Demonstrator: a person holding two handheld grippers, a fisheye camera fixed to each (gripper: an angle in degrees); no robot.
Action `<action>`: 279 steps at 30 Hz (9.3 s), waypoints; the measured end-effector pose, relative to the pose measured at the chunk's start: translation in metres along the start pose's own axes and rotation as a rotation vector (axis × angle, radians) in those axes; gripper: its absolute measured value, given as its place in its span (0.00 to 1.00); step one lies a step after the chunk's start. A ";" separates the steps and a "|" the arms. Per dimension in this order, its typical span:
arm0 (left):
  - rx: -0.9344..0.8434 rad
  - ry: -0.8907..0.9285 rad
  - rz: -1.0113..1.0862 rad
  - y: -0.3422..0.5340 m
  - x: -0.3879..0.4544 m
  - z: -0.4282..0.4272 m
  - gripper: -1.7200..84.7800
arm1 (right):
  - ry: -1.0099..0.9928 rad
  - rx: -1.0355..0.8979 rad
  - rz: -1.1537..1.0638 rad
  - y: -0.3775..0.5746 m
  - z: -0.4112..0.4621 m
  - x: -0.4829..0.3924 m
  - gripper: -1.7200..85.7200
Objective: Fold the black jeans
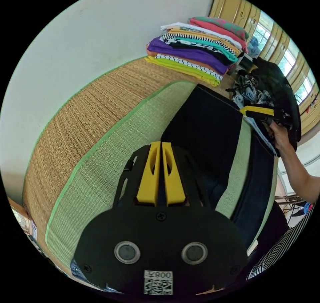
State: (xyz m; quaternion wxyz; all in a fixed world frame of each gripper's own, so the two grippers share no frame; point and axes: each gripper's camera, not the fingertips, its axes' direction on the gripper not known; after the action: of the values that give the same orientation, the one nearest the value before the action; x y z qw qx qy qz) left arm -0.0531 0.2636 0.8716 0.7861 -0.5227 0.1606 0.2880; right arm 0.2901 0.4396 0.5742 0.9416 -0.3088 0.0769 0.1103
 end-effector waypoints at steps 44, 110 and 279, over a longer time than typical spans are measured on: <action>0.008 0.029 -0.605 0.351 -0.010 -0.247 0.03 | -0.401 0.011 -0.213 0.081 0.025 -0.099 0.02; 0.134 -0.234 -0.884 0.634 -0.044 -0.556 0.02 | -0.929 -0.145 -1.113 -0.105 0.269 -0.740 0.02; -0.323 -0.133 -0.400 0.704 0.190 -0.454 0.04 | -0.348 -0.285 -1.116 0.285 0.292 -0.778 0.04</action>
State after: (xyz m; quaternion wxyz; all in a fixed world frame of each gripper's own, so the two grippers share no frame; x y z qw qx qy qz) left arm -0.3195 0.1048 0.0705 0.7425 -0.6427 -0.0461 0.1828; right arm -0.5098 0.7139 0.8114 0.8055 -0.4030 -0.2676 -0.3423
